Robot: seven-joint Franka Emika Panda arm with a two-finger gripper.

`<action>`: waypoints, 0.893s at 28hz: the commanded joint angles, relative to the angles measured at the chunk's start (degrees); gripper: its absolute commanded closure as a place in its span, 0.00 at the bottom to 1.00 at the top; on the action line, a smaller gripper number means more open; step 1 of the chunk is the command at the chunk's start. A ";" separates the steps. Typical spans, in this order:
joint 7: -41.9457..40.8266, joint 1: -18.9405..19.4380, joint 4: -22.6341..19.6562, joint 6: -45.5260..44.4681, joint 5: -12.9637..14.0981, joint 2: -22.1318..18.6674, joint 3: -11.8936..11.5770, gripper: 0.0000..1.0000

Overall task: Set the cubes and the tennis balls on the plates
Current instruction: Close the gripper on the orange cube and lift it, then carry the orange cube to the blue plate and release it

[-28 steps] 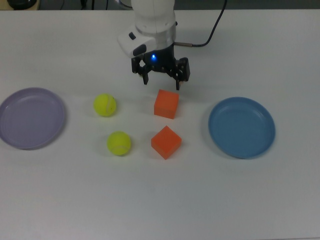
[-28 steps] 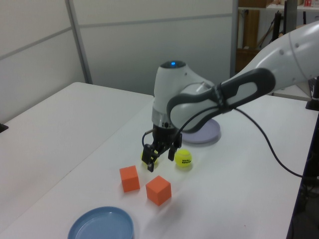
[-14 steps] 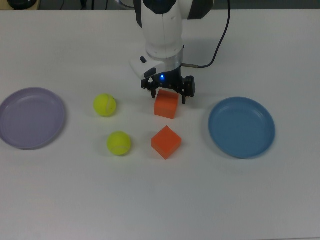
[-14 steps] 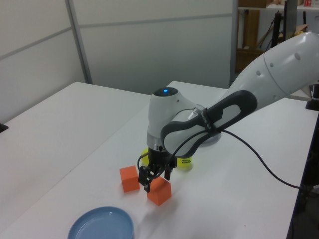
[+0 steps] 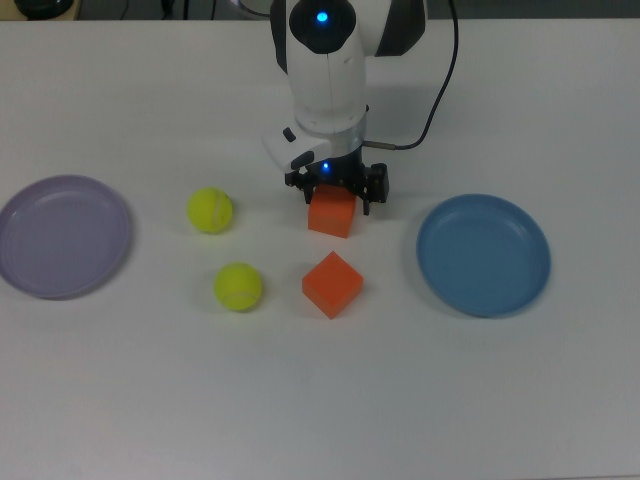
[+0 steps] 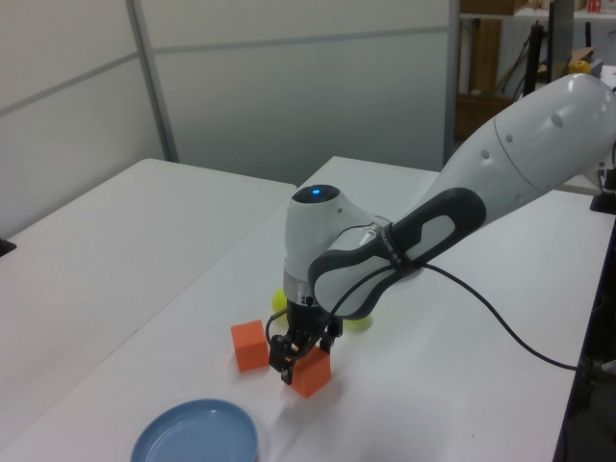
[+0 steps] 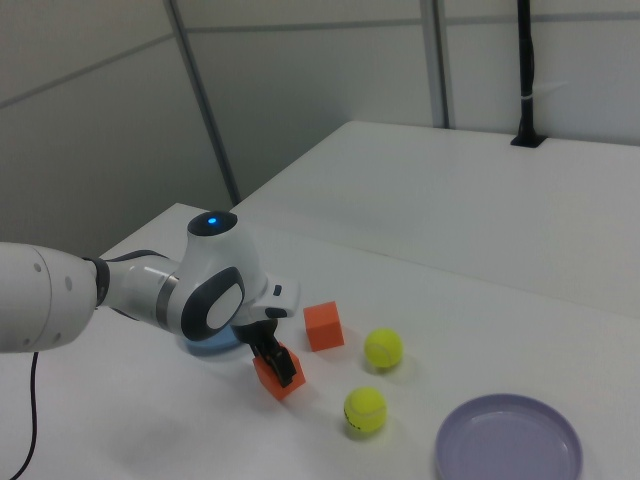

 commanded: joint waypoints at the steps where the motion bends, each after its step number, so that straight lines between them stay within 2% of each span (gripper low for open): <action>1: 1.50 0.12 0.24 1.64 -0.43 0.01 0.15 0.78; 2: 1.50 0.12 0.33 1.64 -0.43 -0.08 0.15 0.88; 4: 1.50 0.12 1.11 1.55 -0.43 -0.51 0.15 1.00; 9: 1.06 0.12 3.13 1.20 -0.52 -2.45 1.73 1.00; 16: 1.41 0.56 6.56 0.94 -0.87 -2.28 3.84 1.00; 22: 1.85 1.88 9.29 1.38 -0.96 -1.14 6.04 1.00; 25: 3.34 3.46 11.74 1.55 -1.57 1.15 6.74 1.00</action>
